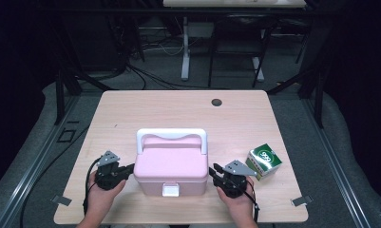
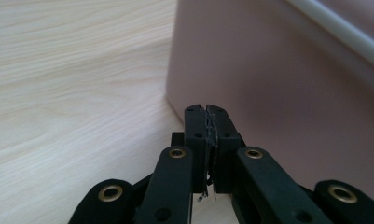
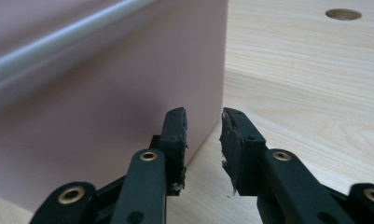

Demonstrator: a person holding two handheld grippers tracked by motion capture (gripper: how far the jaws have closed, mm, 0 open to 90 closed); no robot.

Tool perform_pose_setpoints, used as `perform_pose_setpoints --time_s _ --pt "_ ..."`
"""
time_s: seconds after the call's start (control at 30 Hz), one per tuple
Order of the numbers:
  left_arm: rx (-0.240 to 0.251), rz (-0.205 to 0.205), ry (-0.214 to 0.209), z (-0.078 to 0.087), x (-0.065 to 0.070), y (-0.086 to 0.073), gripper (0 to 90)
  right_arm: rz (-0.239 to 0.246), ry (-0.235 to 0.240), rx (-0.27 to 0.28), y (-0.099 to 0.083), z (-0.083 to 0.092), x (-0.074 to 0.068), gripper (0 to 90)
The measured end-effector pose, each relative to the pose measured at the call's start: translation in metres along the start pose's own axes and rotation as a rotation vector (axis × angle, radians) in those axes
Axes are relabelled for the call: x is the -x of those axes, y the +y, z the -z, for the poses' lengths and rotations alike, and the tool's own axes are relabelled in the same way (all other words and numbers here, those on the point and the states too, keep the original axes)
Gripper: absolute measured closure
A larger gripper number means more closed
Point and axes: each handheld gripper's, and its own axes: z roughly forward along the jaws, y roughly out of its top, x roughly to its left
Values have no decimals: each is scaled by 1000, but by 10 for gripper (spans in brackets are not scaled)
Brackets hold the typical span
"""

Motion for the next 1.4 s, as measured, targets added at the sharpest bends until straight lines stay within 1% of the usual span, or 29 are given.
perform_pose_setpoints --time_s 0.03,0.07,0.1,0.13,0.17,0.2,0.23,0.27,0.33,0.4,0.5,0.53,0.57,0.6,0.63,0.7,0.73,0.77,0.83,0.87,0.9,0.97,1.0,1.07,1.13,1.2,1.27,1.3,1.4 --pt "6 -9 -12 -1 3 0 871 10 -3 -17 1 1 -1 693" --pt "3 -29 -2 -1 6 1 878 11 6 -17 1 1 -2 697" --pt "6 -46 18 -1 9 1 885 12 5 3 1 0 -3 697" --pt "9 -46 17 -1 10 1 891 12 0 8 1 0 -4 716" --pt "15 -43 1 0 10 1 894 21 11 -14 1 2 -4 749" --pt "20 -40 -12 1 11 1 895 23 3 -16 2 2 -5 778" --pt "22 -43 -15 1 12 2 896 31 -4 -6 2 2 -6 800" --pt "19 -53 -14 2 14 2 896 39 -3 -19 3 4 -7 815" --pt "20 -77 6 1 21 2 896 46 -58 -33 3 6 -9 868" --pt "17 -74 -3 2 22 1 896 29 -29 -29 3 7 -8 898" --pt "11 -73 -5 4 23 0 897 25 -23 -37 3 9 -8 900" --pt "10 -71 -6 5 23 0 897 20 -13 -25 2 8 -8 900" --pt "13 -64 -6 5 23 -1 897 20 -8 -28 2 9 -8 900" --pt "4 -69 -3 7 23 -1 897 23 -7 -46 2 11 -9 900" --pt "3 -68 -2 8 23 -2 898 22 8 -43 2 11 -10 900" --pt "7 -65 2 8 23 -2 898 24 5 -39 1 11 -12 900" --pt "6 -52 6 10 22 -3 898 29 15 -45 1 12 -13 900" --pt "-3 -49 1 13 22 -4 898 39 25 -54 0 15 -16 900" --pt "-1 -47 0 14 22 -5 898 45 27 -56 -1 17 -18 900" --pt "-6 -51 -2 16 23 -7 898 38 32 -58 -1 18 -19 900" --pt "-4 -47 -4 16 24 -7 898 42 44 -58 -2 19 -19 900" --pt "-13 -59 -11 18 26 -8 898 45 23 -71 -3 23 -21 900" --pt "-17 -60 -14 19 26 -9 898 44 40 -72 -4 24 -21 900" --pt "-20 -53 -25 20 27 -11 898 44 50 -89 -5 26 -22 900" --pt "-26 -59 -27 20 27 -12 898 60 48 -92 -8 27 -23 900" --pt "-27 -57 -26 20 28 -11 898 69 40 -99 -7 27 -23 900" --pt "-27 -53 -32 20 27 -11 898 57 37 -94 -7 25 -22 900" --pt "-29 -47 -41 20 26 -11 898 58 43 -90 -7 25 -21 900" --pt "-29 -45 -44 20 25 -11 897 61 44 -94 -7 24 -20 899"
